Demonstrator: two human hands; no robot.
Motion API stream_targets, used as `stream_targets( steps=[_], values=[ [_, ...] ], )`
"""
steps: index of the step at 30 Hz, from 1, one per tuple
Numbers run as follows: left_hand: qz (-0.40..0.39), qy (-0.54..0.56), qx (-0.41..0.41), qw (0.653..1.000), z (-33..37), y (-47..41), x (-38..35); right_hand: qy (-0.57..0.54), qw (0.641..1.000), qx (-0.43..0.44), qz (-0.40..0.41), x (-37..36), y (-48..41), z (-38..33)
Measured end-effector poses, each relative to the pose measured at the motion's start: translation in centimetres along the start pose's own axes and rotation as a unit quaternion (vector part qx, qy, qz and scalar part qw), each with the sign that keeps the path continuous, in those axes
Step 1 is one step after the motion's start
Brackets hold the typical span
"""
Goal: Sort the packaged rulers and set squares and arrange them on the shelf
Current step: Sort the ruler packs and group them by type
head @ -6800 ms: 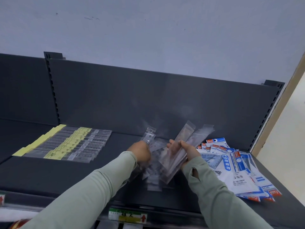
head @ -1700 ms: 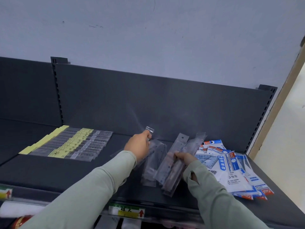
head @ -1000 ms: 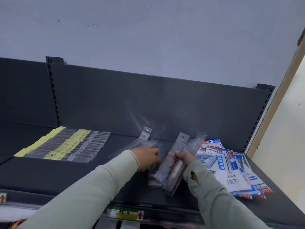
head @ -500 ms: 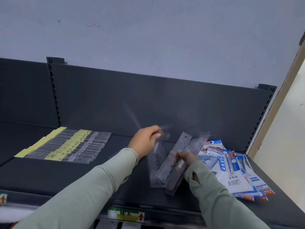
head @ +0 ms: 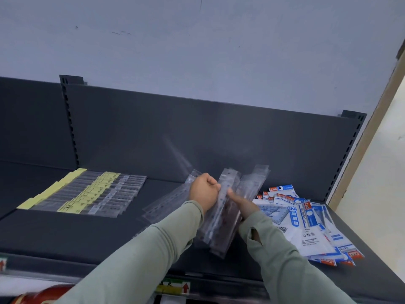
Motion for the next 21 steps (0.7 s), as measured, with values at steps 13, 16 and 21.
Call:
stream_targets(
  steps=[13,16,21],
  values=[
    [-0.163,0.047,0.091,0.981,-1.1,0.6,-0.6,-0.032,0.999,-0.008,0.022,0.4,-0.1,0.3],
    [-0.181,0.117,0.1,0.971,-0.6,0.7,-1.1,-0.044,0.999,-0.005,0.01,0.2,-0.1,0.5],
    [-0.158,0.073,0.062,0.983,-1.2,0.8,-2.5,-0.13,0.988,-0.026,-0.083,-2.4,2.2,-0.8]
  ],
)
Point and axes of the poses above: each hand's wrist, its own y-axis away from the middle knuckle, its own x-axis out of the back of the hand, z = x × y, the point moved 8 cm from there along -y, towards the middle knuckle, and after that the axes turned 4 degrees about x, right-handed, at the moved point
